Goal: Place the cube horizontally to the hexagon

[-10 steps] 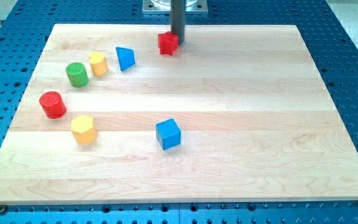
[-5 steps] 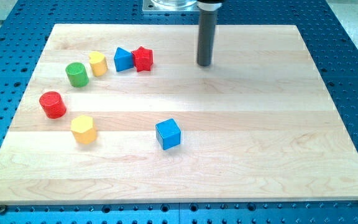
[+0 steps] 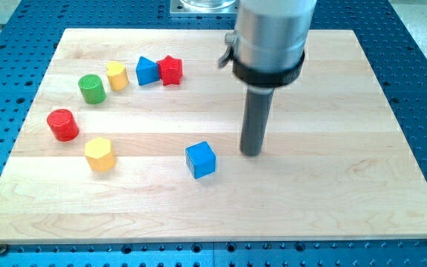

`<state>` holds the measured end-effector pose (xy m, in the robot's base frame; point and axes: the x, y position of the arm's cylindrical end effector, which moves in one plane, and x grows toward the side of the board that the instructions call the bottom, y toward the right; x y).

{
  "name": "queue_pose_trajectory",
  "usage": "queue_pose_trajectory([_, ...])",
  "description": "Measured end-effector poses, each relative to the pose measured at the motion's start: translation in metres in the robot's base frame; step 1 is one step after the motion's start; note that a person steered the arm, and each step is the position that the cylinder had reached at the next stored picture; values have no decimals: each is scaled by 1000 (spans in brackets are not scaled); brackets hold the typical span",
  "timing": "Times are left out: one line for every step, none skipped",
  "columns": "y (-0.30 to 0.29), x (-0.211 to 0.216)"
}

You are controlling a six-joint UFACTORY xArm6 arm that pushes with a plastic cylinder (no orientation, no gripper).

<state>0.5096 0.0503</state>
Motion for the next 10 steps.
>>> queue_pose_trajectory([-52, 19])
queue_pose_trajectory([-99, 22])
queue_pose_trajectory([-126, 23])
queue_pose_trajectory([-98, 29])
queue_pose_trajectory([-24, 29])
queue_pose_trajectory([50, 29])
queue_pose_trajectory([123, 29])
queue_pose_trajectory([150, 29])
queue_pose_trajectory([171, 29])
queue_pose_trajectory([186, 29])
